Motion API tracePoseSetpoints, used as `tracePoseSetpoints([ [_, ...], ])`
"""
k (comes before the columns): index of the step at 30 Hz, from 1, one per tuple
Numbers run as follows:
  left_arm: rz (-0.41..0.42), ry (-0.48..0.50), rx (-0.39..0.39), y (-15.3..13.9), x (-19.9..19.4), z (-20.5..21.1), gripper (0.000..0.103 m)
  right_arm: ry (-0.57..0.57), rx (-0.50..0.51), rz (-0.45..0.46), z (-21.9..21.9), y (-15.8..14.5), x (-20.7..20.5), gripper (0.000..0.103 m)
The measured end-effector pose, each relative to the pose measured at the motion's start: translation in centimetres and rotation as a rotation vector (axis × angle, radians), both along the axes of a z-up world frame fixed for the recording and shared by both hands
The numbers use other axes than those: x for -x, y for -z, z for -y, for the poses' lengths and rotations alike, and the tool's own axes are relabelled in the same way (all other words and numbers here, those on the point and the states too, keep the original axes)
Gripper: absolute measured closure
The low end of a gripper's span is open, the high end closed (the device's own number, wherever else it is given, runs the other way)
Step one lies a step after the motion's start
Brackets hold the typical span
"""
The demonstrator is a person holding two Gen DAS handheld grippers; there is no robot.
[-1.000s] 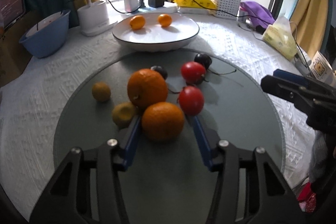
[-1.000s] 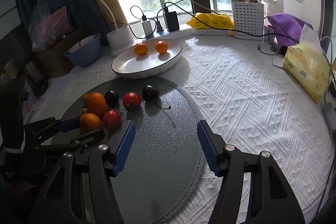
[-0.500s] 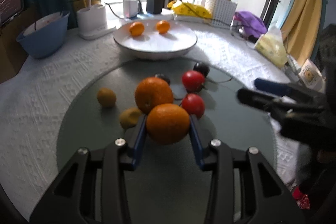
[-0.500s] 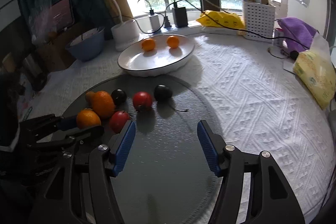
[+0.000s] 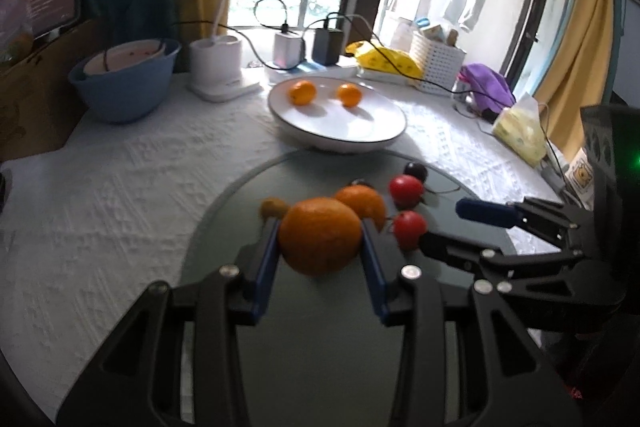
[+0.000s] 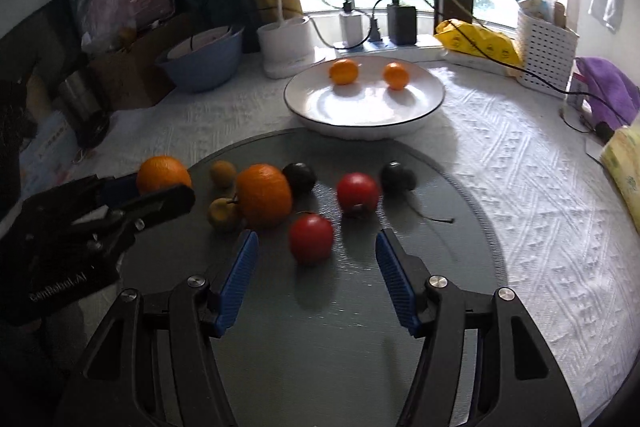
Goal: Organize fruits
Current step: 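Lift the large orange with the left gripper while the right gripper grasps a red tomato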
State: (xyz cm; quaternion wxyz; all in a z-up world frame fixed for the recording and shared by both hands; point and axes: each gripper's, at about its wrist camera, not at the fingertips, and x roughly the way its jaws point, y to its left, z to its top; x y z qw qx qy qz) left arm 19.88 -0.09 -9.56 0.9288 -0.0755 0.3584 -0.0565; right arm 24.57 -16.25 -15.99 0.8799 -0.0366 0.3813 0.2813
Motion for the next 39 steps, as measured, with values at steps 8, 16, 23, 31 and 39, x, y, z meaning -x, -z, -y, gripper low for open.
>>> tracePoseSetpoints([
  [8, -0.006, -0.019, 0.021, 0.6, 0.8, -1.7, 0.063, 0.042, 0.036, -0.035, -1.1, 1.3, -0.9, 0.039],
  [16, -0.015, -0.019, 0.024, 1.0, 1.4, -2.0, 0.063, 0.051, 0.044, -0.065, -1.8, 2.1, -2.0, 0.058],
  [23, -0.010, -0.016, 0.018, 0.7, 1.5, -1.5, 0.063, 0.053, 0.024, -0.062, -1.2, 2.2, -2.0, 0.072],
  [31, -0.007, 0.012, 0.005, 0.3, 1.6, -0.1, 0.063, 0.063, -0.003, -0.048, 0.3, 1.4, -1.0, 0.072],
  [39, 0.005, 0.031, -0.019, -0.5, 2.2, 1.3, 0.063, 0.050, -0.034, -0.014, 1.3, 0.1, 0.3, 0.072],
])
